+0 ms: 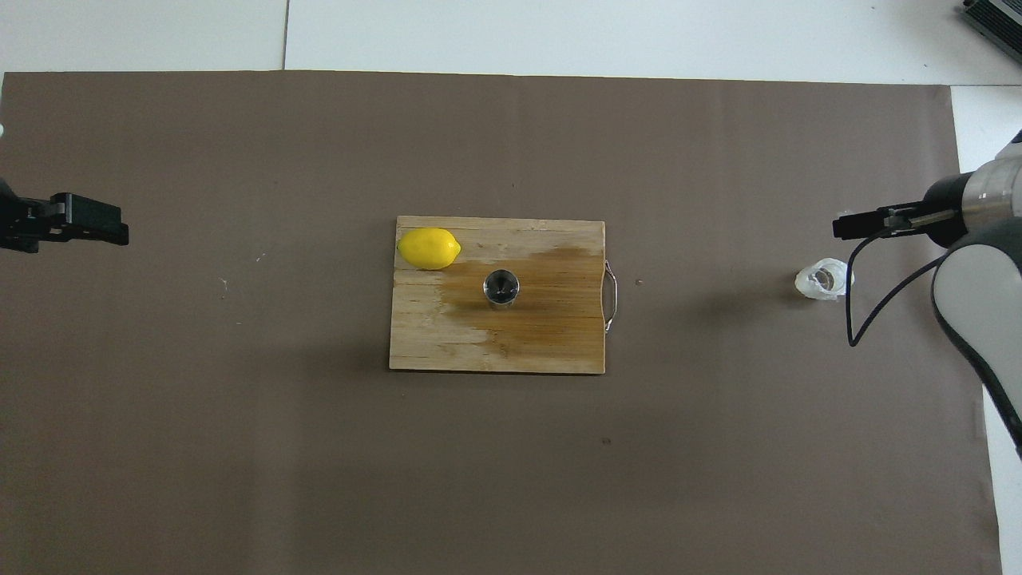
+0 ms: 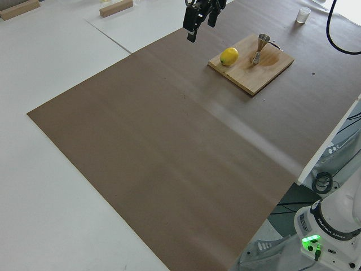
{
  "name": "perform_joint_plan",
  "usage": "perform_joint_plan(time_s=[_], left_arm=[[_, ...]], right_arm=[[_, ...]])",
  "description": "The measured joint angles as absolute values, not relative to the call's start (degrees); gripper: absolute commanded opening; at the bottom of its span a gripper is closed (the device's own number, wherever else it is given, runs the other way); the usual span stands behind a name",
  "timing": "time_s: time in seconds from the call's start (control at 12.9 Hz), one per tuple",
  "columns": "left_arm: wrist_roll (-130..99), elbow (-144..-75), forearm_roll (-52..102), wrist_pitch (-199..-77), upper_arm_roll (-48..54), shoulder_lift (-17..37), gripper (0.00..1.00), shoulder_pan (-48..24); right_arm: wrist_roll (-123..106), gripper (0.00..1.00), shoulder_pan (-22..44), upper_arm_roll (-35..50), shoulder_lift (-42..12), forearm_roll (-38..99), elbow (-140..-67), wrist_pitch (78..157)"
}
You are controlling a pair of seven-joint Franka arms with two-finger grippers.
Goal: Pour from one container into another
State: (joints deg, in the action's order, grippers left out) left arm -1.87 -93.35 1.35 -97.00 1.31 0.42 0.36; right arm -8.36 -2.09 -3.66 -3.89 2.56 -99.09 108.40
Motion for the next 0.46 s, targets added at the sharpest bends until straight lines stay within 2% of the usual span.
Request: perform_joint_plan(time_s=[0.46], left_arm=[[-1.9, -93.4, 1.4, -97.0, 1.3, 0.4, 1.00, 0.4]], right_arm=[[-6.3, 1.00, -2.1, -3.7, -1.5, -1.7, -90.9, 91.9]])
